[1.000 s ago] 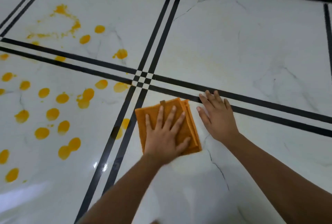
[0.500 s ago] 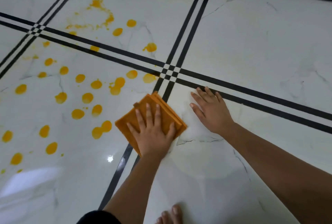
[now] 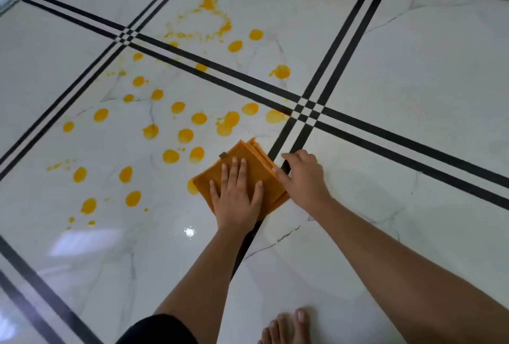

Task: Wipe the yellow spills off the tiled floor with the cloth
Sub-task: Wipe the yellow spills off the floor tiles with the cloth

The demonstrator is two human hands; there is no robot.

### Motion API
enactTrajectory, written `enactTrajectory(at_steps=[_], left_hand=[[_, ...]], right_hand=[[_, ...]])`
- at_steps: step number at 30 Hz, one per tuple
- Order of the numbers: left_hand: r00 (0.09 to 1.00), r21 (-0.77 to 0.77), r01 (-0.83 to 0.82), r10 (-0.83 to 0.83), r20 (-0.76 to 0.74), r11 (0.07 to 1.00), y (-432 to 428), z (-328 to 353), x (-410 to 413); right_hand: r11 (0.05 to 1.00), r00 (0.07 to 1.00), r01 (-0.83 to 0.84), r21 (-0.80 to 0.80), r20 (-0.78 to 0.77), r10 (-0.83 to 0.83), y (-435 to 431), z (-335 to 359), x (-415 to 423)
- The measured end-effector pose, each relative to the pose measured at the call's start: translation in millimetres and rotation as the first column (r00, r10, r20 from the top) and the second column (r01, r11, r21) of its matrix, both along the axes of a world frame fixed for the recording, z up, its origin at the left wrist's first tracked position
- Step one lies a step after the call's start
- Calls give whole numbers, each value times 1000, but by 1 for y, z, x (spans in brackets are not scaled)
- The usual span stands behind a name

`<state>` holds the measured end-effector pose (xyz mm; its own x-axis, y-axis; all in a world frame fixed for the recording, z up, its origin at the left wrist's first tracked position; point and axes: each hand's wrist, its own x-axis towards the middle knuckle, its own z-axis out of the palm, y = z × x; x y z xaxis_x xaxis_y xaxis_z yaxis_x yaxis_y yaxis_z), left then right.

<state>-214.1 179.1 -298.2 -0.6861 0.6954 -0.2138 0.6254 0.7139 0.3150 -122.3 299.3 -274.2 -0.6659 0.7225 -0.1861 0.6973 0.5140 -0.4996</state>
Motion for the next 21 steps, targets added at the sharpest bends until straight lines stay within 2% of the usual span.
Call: enactTrajectory(at_steps=[2, 5, 9, 14, 17, 21], left_hand=[[999, 4, 13, -13, -47, 1000, -10, 2, -1], [996, -10, -39, 38, -87, 999, -28, 10, -4], [984, 10, -159, 159, -78, 987, -43, 28, -13], [970, 16, -242, 242, -34, 970, -57, 40, -23], [973, 9, -226, 226, -44, 974, -65, 43, -25], [957, 34, -288, 289, -23, 957, -74, 38, -32]], right_hand=[[987, 998, 53, -151, -21, -57, -7, 3, -14], [917, 983, 160, -365, -25, -182, -10, 9, -32], [841, 988, 144, -521, 28, -152, -10, 17, -47], [672, 981, 153, -724, 28, -193, 0, 43, -41], [734, 989, 76, -675, -41, -141, 3, 70, -41], [905, 977, -28, -425, -202, -65, 8, 108, -57]])
